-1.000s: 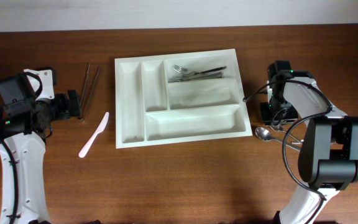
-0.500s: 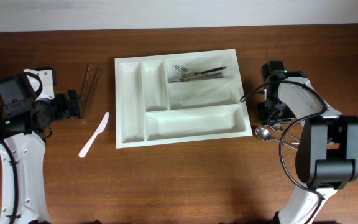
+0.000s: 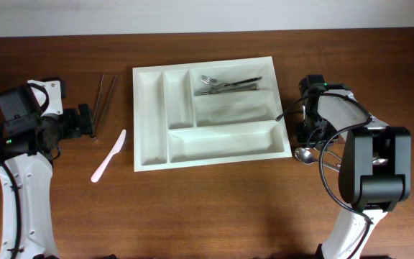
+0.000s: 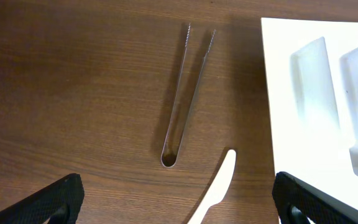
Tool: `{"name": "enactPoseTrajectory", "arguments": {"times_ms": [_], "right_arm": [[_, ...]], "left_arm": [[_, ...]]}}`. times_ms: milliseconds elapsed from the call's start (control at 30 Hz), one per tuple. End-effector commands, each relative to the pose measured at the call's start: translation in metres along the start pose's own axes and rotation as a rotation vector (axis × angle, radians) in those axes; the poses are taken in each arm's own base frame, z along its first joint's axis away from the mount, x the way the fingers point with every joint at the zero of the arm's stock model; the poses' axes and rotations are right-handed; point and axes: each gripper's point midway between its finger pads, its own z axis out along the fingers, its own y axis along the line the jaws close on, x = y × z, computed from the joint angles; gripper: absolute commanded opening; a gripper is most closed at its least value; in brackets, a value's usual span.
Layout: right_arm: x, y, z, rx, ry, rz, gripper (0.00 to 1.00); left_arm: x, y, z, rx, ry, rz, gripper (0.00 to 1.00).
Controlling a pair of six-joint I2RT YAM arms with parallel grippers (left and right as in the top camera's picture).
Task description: Pack container
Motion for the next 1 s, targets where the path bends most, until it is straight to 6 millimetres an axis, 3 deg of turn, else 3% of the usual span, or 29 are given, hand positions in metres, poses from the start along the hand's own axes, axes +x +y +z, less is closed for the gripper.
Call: {"name": "enactPoseTrajectory", "arguments": {"times_ms": [0,400,500,600,967], "right_arm": [[0.003,-0.010,0.006,0.067,0.017,0.008,0.29],[-0.003,-0.033,0.005,0.180,-0.009,0.026,0.20],[-0.006,-0.039,0.004,0.217,-0.021,0.027,0.20],[-0.010,-0.043,0.003,0.236,-0.038,0.030,0.29],[-0.014,-0.054,0.005,0.250,-0.054,0.065,0.29]], "left_arm": [[-0.008,0.000,-0.003,0.009,-0.021,0.014,0.99],[-0.008,0.000,-0.003,0.009,-0.021,0.014,0.99],[-0.008,0.000,-0.003,0.009,-0.021,0.014,0.99],[-0.008,0.000,-0.003,0.009,-0.021,0.014,0.99],[-0.008,0.000,-0.003,0.009,-0.021,0.014,0.99]]}}
